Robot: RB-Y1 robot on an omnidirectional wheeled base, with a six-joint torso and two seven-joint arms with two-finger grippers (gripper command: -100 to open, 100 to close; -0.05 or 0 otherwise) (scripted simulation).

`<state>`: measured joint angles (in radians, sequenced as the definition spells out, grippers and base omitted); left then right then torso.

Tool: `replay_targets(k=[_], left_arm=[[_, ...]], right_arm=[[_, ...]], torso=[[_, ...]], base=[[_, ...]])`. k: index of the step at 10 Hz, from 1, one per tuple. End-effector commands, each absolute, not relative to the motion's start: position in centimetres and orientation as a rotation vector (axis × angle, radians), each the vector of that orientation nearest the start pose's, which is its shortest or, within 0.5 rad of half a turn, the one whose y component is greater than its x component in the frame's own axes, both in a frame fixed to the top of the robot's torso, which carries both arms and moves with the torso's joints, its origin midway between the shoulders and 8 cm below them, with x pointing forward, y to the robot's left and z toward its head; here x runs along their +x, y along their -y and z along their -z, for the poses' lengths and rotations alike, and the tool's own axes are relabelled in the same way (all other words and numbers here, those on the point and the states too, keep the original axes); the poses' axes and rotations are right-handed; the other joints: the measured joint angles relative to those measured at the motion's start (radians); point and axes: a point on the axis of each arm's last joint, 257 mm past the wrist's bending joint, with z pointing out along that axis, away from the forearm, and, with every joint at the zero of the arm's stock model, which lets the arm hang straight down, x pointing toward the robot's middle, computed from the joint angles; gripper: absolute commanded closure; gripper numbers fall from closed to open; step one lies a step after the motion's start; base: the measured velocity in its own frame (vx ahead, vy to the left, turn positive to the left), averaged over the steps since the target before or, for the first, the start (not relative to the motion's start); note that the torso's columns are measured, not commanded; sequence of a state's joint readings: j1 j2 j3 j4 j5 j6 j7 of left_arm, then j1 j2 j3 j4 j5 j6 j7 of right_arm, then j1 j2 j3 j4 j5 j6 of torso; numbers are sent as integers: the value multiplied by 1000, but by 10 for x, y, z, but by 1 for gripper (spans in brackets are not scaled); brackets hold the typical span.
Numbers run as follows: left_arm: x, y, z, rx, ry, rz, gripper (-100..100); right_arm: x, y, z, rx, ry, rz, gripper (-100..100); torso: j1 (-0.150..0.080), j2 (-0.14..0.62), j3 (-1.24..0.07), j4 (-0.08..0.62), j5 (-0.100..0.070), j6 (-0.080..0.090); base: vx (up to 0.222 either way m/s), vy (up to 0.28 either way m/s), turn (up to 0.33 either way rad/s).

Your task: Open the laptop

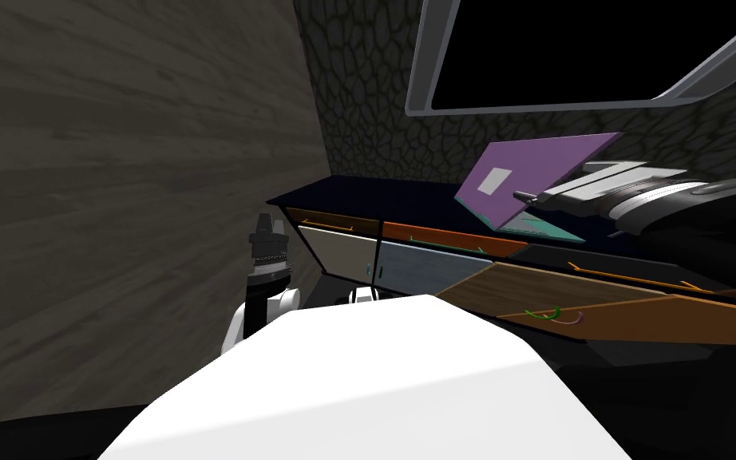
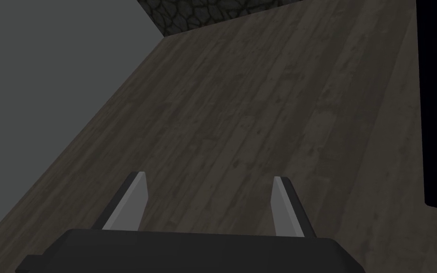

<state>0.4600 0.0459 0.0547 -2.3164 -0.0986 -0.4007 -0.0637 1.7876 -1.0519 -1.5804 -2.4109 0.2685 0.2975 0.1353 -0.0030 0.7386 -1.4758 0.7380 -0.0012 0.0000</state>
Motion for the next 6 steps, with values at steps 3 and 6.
replay_targets(k=[3,6], left_arm=[[355,-280,-35,-554,-728,1127,0],[355,-280,-35,-554,-728,1127,0]], right_arm=[[301,550,-149,-235,-1615,773,100],[295,567,-148,-65,-1609,632,100]], torso=[[0,1,1,0,0,1],[2,0,1,1,1,1]], base=[[-32,-33,46],[-45,-31,46]])
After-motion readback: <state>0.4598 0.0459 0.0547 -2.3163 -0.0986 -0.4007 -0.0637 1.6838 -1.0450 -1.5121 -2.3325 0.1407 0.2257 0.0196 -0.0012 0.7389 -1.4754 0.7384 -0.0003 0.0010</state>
